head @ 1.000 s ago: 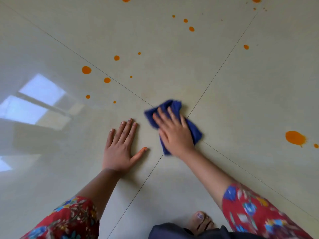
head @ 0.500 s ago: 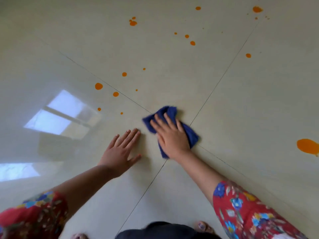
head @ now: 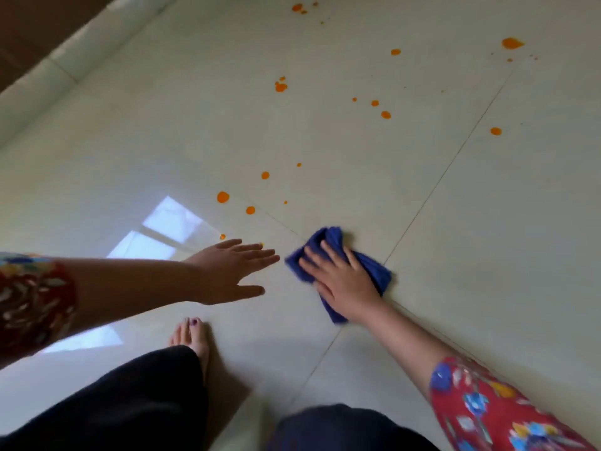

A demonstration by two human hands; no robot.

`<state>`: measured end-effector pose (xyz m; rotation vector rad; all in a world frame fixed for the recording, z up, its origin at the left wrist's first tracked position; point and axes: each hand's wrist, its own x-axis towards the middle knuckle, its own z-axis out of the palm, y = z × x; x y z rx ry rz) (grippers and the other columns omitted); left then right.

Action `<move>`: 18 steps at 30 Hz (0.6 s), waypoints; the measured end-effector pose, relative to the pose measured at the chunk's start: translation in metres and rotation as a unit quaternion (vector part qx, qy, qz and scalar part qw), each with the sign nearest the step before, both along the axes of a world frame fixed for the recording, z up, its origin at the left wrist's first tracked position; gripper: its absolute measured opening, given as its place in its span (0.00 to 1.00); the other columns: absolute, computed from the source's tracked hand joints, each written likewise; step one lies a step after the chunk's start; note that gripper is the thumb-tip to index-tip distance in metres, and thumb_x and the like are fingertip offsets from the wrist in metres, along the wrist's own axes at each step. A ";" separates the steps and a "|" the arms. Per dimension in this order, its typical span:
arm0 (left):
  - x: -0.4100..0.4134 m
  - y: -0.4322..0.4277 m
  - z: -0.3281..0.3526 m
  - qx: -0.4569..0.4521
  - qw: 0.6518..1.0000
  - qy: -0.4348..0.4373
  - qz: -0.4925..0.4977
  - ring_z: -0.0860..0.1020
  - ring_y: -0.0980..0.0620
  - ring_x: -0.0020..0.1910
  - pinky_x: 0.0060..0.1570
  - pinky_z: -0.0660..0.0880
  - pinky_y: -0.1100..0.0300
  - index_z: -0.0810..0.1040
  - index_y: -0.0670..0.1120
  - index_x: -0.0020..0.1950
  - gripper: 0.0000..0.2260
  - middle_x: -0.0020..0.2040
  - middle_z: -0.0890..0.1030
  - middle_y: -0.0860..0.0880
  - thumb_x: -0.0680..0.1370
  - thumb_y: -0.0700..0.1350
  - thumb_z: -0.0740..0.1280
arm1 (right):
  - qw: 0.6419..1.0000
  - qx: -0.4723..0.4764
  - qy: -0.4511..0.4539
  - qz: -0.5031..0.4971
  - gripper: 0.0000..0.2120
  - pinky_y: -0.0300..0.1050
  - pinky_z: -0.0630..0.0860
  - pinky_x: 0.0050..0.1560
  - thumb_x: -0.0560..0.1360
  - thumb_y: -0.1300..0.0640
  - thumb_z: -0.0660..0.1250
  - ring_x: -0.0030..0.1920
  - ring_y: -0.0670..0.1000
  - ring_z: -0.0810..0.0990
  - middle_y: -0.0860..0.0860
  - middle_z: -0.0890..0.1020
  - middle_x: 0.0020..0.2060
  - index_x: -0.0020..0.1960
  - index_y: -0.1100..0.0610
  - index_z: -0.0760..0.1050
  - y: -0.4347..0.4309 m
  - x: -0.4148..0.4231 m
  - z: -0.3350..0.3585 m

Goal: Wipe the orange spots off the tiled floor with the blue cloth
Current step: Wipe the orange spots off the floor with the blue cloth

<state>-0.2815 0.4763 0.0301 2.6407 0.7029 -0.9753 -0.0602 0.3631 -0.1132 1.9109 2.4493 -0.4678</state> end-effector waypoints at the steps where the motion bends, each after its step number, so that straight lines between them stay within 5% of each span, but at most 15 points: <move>1: 0.001 0.006 -0.003 -0.006 1.000 -0.006 -0.008 0.43 0.59 0.78 0.73 0.38 0.60 0.40 0.57 0.78 0.49 0.79 0.44 0.59 0.60 0.75 0.24 | 0.998 0.000 -0.008 0.057 0.24 0.55 0.58 0.71 0.78 0.46 0.52 0.75 0.51 0.62 0.44 0.65 0.74 0.73 0.45 0.66 -0.010 0.006 -0.003; 3: 0.002 0.008 -0.012 -0.002 1.000 -0.027 -0.012 0.44 0.59 0.78 0.72 0.38 0.61 0.41 0.57 0.79 0.44 0.78 0.44 0.60 0.64 0.72 0.30 | 0.996 0.021 -0.016 0.083 0.24 0.55 0.62 0.70 0.78 0.45 0.52 0.74 0.50 0.62 0.43 0.64 0.75 0.73 0.44 0.65 -0.025 0.034 -0.006; 6: -0.009 0.012 -0.044 -0.002 0.994 -0.092 0.054 0.49 0.57 0.78 0.73 0.41 0.60 0.47 0.56 0.79 0.42 0.79 0.50 0.58 0.69 0.72 0.34 | 0.998 -0.026 -0.029 -0.056 0.25 0.59 0.75 0.61 0.78 0.49 0.52 0.73 0.53 0.67 0.46 0.65 0.75 0.75 0.48 0.62 -0.013 0.067 0.006; 9: -0.017 0.006 -0.078 -0.027 0.983 -0.144 0.110 0.51 0.56 0.78 0.77 0.46 0.56 0.49 0.56 0.79 0.35 0.79 0.53 0.58 0.73 0.69 0.41 | 0.984 -0.093 -0.062 -0.139 0.27 0.58 0.60 0.73 0.83 0.49 0.48 0.79 0.52 0.45 0.44 0.39 0.77 0.78 0.46 0.40 0.022 0.073 0.018; 11: -0.019 0.005 -0.096 -0.041 0.977 -0.173 0.115 0.49 0.57 0.78 0.76 0.45 0.57 0.49 0.57 0.79 0.32 0.78 0.50 0.60 0.75 0.65 0.44 | 0.979 -0.134 -0.075 -0.137 0.28 0.54 0.51 0.76 0.84 0.47 0.45 0.78 0.52 0.37 0.43 0.32 0.75 0.77 0.46 0.33 0.047 0.062 0.028; 14: -0.024 0.015 -0.115 -0.025 0.967 -0.223 0.117 0.52 0.54 0.78 0.76 0.51 0.52 0.52 0.54 0.79 0.29 0.79 0.54 0.57 0.79 0.59 0.52 | 0.980 -0.137 -0.083 -0.115 0.28 0.55 0.53 0.76 0.83 0.46 0.45 0.78 0.52 0.38 0.45 0.35 0.77 0.76 0.47 0.33 0.060 0.029 0.028; 18: -0.039 0.027 -0.129 0.000 0.949 -0.294 0.118 0.57 0.52 0.77 0.75 0.53 0.51 0.60 0.51 0.78 0.26 0.78 0.61 0.53 0.80 0.55 0.57 | 0.989 -0.090 -0.108 0.039 0.28 0.57 0.56 0.73 0.80 0.42 0.47 0.78 0.55 0.52 0.47 0.52 0.79 0.79 0.46 0.51 0.038 0.007 0.017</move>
